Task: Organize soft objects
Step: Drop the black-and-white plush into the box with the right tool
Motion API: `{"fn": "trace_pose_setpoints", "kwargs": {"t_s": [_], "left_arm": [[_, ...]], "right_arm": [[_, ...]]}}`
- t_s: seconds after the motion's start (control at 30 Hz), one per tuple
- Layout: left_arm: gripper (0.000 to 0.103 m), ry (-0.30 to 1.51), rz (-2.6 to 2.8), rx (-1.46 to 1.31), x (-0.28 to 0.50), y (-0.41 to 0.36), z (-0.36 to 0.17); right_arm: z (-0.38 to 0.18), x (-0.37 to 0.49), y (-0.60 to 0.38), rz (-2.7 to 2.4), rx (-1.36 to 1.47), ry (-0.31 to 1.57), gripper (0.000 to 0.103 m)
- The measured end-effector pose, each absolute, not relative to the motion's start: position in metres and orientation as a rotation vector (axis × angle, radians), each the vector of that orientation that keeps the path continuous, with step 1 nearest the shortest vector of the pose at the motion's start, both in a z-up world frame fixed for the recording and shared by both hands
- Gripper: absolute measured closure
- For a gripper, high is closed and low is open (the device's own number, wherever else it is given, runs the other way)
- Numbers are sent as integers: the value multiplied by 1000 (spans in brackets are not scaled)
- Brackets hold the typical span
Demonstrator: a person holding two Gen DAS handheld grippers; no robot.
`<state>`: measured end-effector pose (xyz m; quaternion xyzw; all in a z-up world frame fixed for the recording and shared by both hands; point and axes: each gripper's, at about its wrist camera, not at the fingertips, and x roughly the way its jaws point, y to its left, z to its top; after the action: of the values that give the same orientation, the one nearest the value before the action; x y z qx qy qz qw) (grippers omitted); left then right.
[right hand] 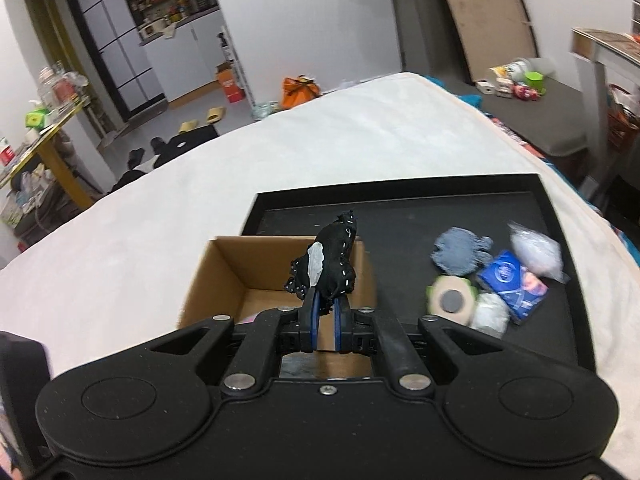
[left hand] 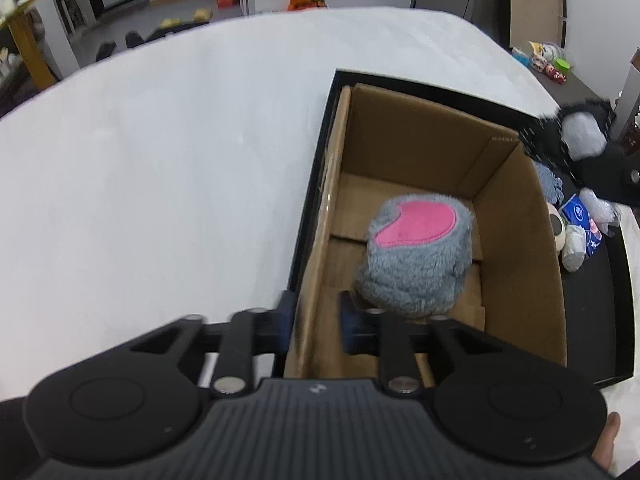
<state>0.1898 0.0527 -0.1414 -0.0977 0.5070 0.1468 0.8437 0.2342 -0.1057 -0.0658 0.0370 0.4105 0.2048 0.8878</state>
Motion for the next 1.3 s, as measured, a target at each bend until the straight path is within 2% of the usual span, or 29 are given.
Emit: {"fn": "trace_pose_setpoints", "kwargs": {"t_s": [0.1, 0.47, 0.53, 0.6, 0.77, 0.9, 1.1, 1.3], "left_arm": [[92, 1072, 323, -206, 190, 55, -142], [92, 1078, 320, -288, 187, 69, -143], [92, 1079, 318, -298, 186, 71, -143], [92, 1080, 316, -305, 186, 73, -143], [91, 1080, 314, -318, 186, 75, -144], [91, 1083, 311, -311, 187, 76, -143], [91, 1082, 297, -311, 187, 77, -143], [91, 1091, 303, -279, 190, 70, -141]], "right_arm": [[-63, 233, -93, 454, 62, 847, 96], [-66, 234, -54, 531, 10, 870, 94], [-65, 234, -50, 552, 12, 868, 87], [-64, 234, -46, 572, 5, 871, 74], [-62, 230, -51, 581, -8, 870, 61], [-60, 227, -58, 564, -44, 856, 41], [-57, 228, -73, 511, -93, 836, 36], [-59, 232, -83, 486, -72, 827, 36]]}}
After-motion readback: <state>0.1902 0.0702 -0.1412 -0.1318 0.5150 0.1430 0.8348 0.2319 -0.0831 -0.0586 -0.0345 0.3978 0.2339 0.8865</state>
